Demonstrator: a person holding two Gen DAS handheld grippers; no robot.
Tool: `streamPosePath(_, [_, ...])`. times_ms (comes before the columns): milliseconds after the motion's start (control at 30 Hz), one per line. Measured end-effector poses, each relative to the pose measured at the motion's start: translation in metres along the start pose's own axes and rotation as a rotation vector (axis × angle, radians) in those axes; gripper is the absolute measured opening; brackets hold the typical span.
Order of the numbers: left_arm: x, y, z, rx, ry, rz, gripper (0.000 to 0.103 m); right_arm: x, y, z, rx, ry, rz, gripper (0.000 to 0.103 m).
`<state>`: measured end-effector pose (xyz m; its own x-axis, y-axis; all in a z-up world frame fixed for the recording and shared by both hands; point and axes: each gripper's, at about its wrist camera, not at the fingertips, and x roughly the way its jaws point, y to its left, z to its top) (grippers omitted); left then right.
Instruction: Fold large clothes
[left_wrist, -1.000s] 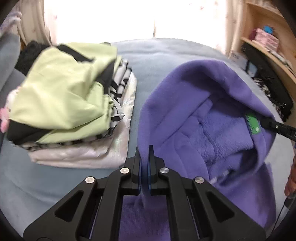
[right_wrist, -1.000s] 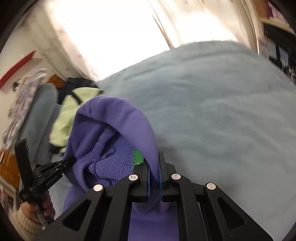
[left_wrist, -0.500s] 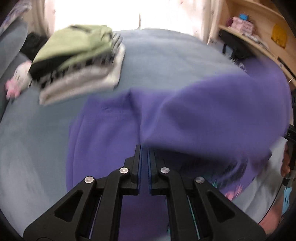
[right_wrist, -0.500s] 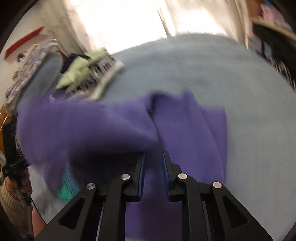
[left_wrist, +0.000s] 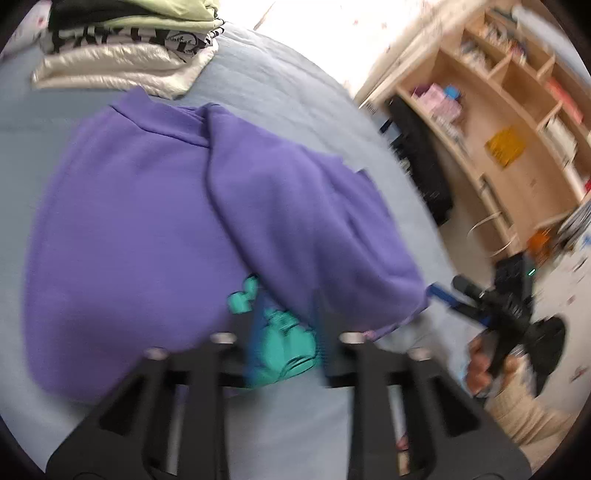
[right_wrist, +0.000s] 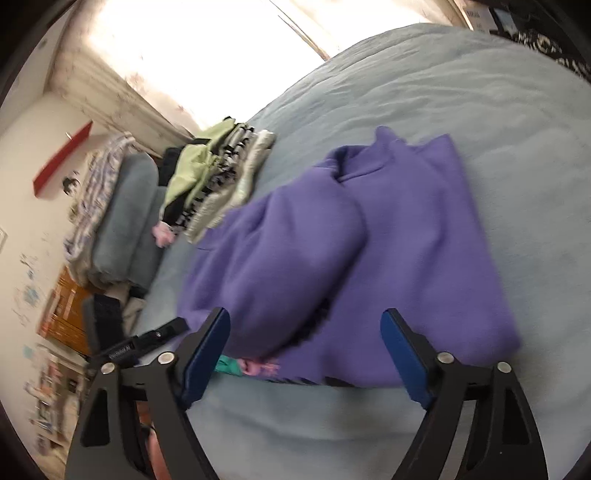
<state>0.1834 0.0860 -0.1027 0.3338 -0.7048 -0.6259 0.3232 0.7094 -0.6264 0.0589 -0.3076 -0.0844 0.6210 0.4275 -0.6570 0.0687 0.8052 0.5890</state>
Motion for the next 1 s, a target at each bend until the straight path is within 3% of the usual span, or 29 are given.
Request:
streamPosePath(33, [0.004,0.002,0.001,-0.013,-0.010,-0.033,0.044,0.004,0.005,0.004,0.006,0.004,0.011,0.086])
streamPosePath(133, [0.019,0.006,0.003,-0.042,-0.014,-0.074,0.045,0.035,0.014,0.018,0.026,0.023,0.032,0.086])
streamPosePath(300, [0.052,0.018,0.005,-0.085,0.011,-0.050,0.045,0.081,0.012,0.019,0.070,0.060,0.066,0.085])
streamPosePath(367, [0.059,0.020,0.006,-0.094,-0.009,-0.060,0.045,0.096,0.013,0.020,0.068,0.037,0.067,0.082])
streamPosePath(433, [0.061,0.020,0.008,-0.101,-0.045,-0.078,0.044,0.106,0.020,0.025,0.039,0.016,0.040,0.072])
streamPosePath(467, [0.062,0.020,0.010,-0.104,-0.064,-0.086,0.041,0.108,0.025,0.028,0.014,0.013,0.026,0.059])
streamPosePath(500, [0.064,0.020,0.014,-0.101,-0.081,-0.086,0.024,0.113,0.028,0.032,0.002,0.017,0.024,0.042])
streamPosePath(533, [0.059,0.015,0.016,-0.083,-0.118,-0.068,0.009,0.116,0.033,0.036,-0.008,0.018,0.023,0.038])
streamPosePath(667, [0.030,0.002,0.030,-0.061,-0.239,0.016,0.005,0.111,0.057,0.048,-0.053,-0.056,0.026,0.031])
streamPosePath(733, [0.018,-0.003,0.037,-0.058,-0.255,0.079,0.005,0.114,0.065,0.048,-0.070,-0.079,0.000,0.031])
streamPosePath(800, [0.019,0.000,0.040,-0.072,-0.206,0.181,0.005,0.127,0.063,0.044,-0.057,-0.050,-0.073,0.031])
streamPosePath(833, [0.022,0.005,0.039,-0.082,-0.174,0.219,0.005,0.139,0.058,0.039,-0.038,-0.005,-0.156,0.031])
streamPosePath(867, [0.032,0.010,0.035,-0.091,-0.111,0.289,0.005,0.147,0.053,0.034,-0.024,0.019,-0.195,0.031])
streamPosePath(933, [0.044,0.020,0.024,-0.089,-0.043,0.375,0.005,0.149,0.050,0.027,-0.020,0.010,-0.205,0.030])
streamPosePath(1000, [0.053,0.025,0.013,-0.084,-0.030,0.413,0.005,0.150,0.055,0.024,-0.038,0.021,-0.227,0.030])
